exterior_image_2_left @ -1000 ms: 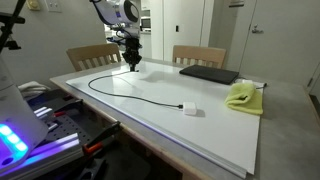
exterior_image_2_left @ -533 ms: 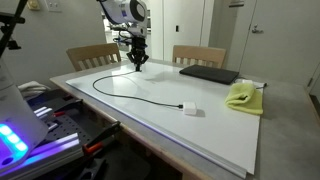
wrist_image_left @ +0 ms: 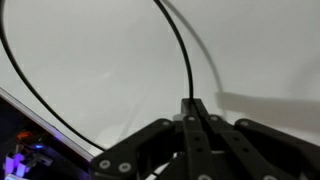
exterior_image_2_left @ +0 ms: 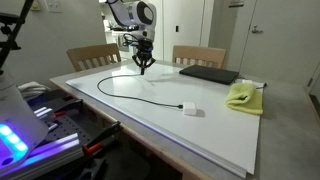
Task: Put the charger in a circle
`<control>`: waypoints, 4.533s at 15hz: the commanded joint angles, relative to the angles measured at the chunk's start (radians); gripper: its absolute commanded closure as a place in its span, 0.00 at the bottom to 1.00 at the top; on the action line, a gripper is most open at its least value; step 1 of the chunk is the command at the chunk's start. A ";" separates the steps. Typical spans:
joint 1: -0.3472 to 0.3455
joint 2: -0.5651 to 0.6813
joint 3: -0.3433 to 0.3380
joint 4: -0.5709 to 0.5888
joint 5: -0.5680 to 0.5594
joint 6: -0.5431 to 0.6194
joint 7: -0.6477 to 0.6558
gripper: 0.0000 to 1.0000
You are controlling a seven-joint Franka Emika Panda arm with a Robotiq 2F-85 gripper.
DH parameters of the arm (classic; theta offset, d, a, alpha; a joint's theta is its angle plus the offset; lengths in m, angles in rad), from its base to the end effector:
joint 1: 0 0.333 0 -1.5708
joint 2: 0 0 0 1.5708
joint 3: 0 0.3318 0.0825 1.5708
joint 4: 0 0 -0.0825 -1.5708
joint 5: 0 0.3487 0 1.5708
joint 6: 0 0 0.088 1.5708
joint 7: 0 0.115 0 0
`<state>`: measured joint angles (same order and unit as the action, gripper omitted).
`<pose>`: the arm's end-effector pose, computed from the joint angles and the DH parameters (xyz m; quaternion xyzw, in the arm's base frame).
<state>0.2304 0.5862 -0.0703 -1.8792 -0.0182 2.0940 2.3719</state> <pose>0.5678 0.0925 0.2051 0.4477 -0.8746 -0.0294 0.1836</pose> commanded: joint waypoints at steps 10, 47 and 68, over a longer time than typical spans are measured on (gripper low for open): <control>0.054 -0.054 -0.260 -0.129 0.346 0.195 0.235 0.99; -0.038 -0.242 -0.113 -0.297 -0.192 0.070 -0.023 0.00; -0.211 -0.249 -0.090 -0.304 -0.179 0.124 -0.623 0.00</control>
<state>0.0640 0.3760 -0.1701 -2.1556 -0.1972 2.2493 1.8884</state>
